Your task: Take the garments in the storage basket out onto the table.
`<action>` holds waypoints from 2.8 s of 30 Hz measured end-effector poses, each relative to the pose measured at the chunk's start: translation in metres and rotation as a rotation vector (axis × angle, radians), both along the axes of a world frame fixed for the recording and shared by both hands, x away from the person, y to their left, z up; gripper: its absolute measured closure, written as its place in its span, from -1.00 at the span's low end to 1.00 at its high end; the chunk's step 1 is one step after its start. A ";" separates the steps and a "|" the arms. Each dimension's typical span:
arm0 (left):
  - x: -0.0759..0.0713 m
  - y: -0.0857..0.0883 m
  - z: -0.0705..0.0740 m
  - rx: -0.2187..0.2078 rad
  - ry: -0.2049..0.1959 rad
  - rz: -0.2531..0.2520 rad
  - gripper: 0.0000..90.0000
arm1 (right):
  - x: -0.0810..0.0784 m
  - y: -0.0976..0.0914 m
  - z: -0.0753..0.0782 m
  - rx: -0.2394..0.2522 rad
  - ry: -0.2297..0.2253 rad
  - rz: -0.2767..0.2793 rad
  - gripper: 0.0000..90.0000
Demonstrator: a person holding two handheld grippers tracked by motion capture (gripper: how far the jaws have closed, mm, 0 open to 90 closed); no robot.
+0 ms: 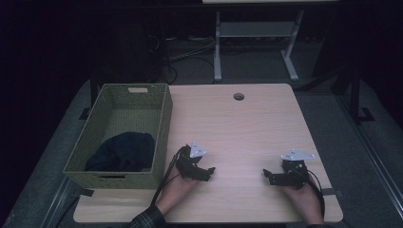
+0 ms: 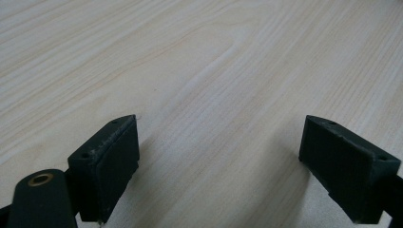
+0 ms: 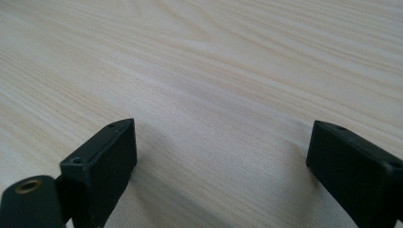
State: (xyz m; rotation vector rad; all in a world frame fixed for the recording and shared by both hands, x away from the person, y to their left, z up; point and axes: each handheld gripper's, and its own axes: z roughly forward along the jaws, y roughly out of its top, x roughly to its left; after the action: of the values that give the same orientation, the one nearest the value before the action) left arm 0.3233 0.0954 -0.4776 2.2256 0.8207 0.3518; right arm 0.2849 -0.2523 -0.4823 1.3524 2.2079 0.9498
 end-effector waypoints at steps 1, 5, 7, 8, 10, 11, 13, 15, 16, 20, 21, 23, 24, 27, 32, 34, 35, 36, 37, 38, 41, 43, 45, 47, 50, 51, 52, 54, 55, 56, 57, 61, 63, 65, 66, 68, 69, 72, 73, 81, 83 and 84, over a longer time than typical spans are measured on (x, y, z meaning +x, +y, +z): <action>0.000 0.000 0.000 0.000 0.000 0.000 -0.72 | 0.000 0.000 0.000 0.000 0.000 0.000 -0.79; 0.000 0.000 0.000 -0.001 0.000 -0.002 -0.72 | 0.000 0.000 0.000 0.000 0.000 0.000 -0.79; 0.000 0.001 0.000 -0.001 0.000 -0.005 -0.72 | 0.000 0.000 0.000 0.000 0.000 0.000 -0.79; 0.000 0.001 0.000 -0.005 0.003 -0.005 -0.72 | 0.000 0.000 0.000 0.000 0.000 0.000 -0.79; 0.000 0.001 0.000 -0.006 0.003 -0.007 -0.72 | 0.000 0.000 0.000 0.000 0.000 0.000 -0.79; 0.000 0.001 0.000 -0.006 0.003 -0.009 -0.72 | 0.000 0.000 0.000 0.000 0.000 0.000 -0.79; 0.000 0.001 0.000 -0.005 0.004 -0.011 -0.72 | 0.000 0.000 0.000 0.000 0.000 0.000 -0.79; 0.000 0.002 0.000 -0.003 0.004 -0.012 -0.72 | 0.000 0.000 0.000 0.000 0.000 0.000 -0.79; 0.000 0.002 0.000 -0.001 0.001 -0.016 -0.72 | 0.000 0.000 0.000 0.000 0.000 0.000 -0.79; 0.000 0.003 0.000 -0.001 0.002 -0.022 -0.71 | 0.000 0.000 0.000 0.000 0.000 0.000 -0.79; 0.000 0.003 0.000 -0.001 0.002 -0.022 -0.71 | 0.000 0.000 0.000 0.000 0.000 0.000 -0.79; 0.000 0.004 0.000 0.000 0.004 -0.022 -0.71 | 0.000 0.000 0.000 0.000 0.000 0.000 -0.79; 0.000 0.005 0.001 0.007 0.006 -0.027 -0.70 | 0.000 0.000 0.000 0.000 0.000 0.000 -0.79; -0.001 0.006 0.002 0.012 0.011 -0.026 -0.70 | 0.000 0.000 0.000 0.000 0.000 0.000 -0.79; 0.000 0.009 0.003 0.007 0.024 -0.017 -0.70 | 0.000 0.000 0.000 0.001 0.000 0.000 -0.79; 0.001 0.011 0.005 -0.003 0.023 -0.014 -0.70 | 0.000 0.000 0.000 0.001 0.000 0.000 -0.79; 0.001 0.012 0.006 0.002 0.019 -0.018 -0.70 | 0.000 0.000 0.000 0.000 0.000 0.000 -0.79; 0.001 0.012 0.006 0.002 0.019 -0.018 -0.70 | 0.000 0.000 0.000 0.000 0.000 0.000 -0.79; 0.000 0.011 0.006 0.003 0.021 -0.019 -0.70 | 0.000 0.000 0.000 0.000 0.000 0.000 -0.79; 0.000 0.011 0.007 0.007 0.017 -0.021 -0.70 | 0.000 0.000 0.000 0.000 0.000 0.000 -0.79; 0.000 0.011 0.009 0.004 0.013 -0.025 -0.70 | 0.000 0.000 0.000 0.000 0.000 0.000 -0.79; -0.001 0.011 0.009 0.006 0.014 -0.032 -0.70 | 0.000 0.000 0.000 0.000 0.000 0.000 -0.79; -0.001 0.010 0.010 0.007 0.015 -0.033 -0.70 | 0.000 0.000 0.000 0.001 0.000 -0.001 -0.79; -0.001 0.010 0.011 0.007 0.013 -0.037 -0.70 | 0.000 0.000 0.000 0.000 0.000 0.000 -0.79; -0.002 0.009 0.014 0.009 0.008 -0.040 -0.70 | 0.000 0.000 0.000 0.001 0.000 0.000 -0.79; -0.002 0.010 0.015 0.008 0.007 -0.041 -0.70 | 0.000 0.000 0.000 0.001 0.000 0.000 -0.79; -0.002 0.010 0.016 0.002 0.006 -0.040 -0.70 | 0.000 0.000 0.000 0.001 0.000 0.000 -0.79; -0.003 0.011 0.018 0.000 0.001 -0.041 -0.70 | 0.000 0.000 0.000 0.000 0.000 0.000 -0.79; -0.003 0.011 0.021 -0.003 -0.003 -0.040 -0.70 | 0.000 0.000 0.000 0.001 0.000 0.000 -0.79; -0.003 0.011 0.021 -0.003 -0.003 -0.040 -0.70 | 0.000 0.000 0.000 0.001 0.000 0.000 -0.79; -0.003 0.012 0.022 -0.013 0.000 -0.040 -0.70 | 0.000 0.000 0.000 0.001 0.000 0.000 -0.79; -0.002 0.013 0.022 -0.018 0.008 -0.042 -0.70 | 0.000 0.000 0.000 0.001 0.001 0.000 -0.79; -0.003 0.013 0.023 -0.017 0.011 -0.045 -0.70 | 0.000 0.000 0.000 0.000 0.000 0.000 -0.79; -0.003 0.013 0.025 -0.023 0.012 -0.045 -0.70 | 0.000 0.000 0.000 0.000 0.000 0.000 -0.79; -0.003 0.013 0.025 -0.023 0.012 -0.047 -0.70 | 0.000 0.000 0.000 0.001 0.000 0.000 -0.79; -0.003 0.013 0.027 -0.026 0.012 -0.047 -0.70 | 0.000 0.000 0.000 0.001 0.000 0.000 -0.79; -0.003 0.013 0.027 -0.028 0.009 -0.047 -0.70 | 0.000 0.000 0.000 0.000 0.000 0.000 -0.79; -0.003 0.014 0.028 -0.036 0.017 -0.047 -0.70 | 0.000 0.000 0.000 0.000 0.000 0.000 -0.79; -0.003 0.014 0.030 -0.034 0.017 -0.050 -0.70 | 0.000 0.000 0.000 0.000 0.000 0.000 -0.79; -0.004 0.014 0.037 -0.040 0.013 -0.057 -0.70 | 0.000 0.000 0.000 -0.001 0.001 0.003 -0.79; -0.004 0.013 0.039 -0.035 0.010 -0.061 -0.70 | 0.000 0.000 0.000 -0.001 0.001 0.003 -0.79; -0.004 0.013 0.040 -0.037 0.009 -0.061 -0.70 | 0.000 0.000 0.000 -0.001 0.001 0.003 -0.79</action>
State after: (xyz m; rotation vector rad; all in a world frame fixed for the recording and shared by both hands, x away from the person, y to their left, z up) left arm 0.3192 0.1085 -0.4379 2.2139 0.7562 0.2953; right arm 0.2848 -0.2523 -0.4823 1.3495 2.2115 0.9494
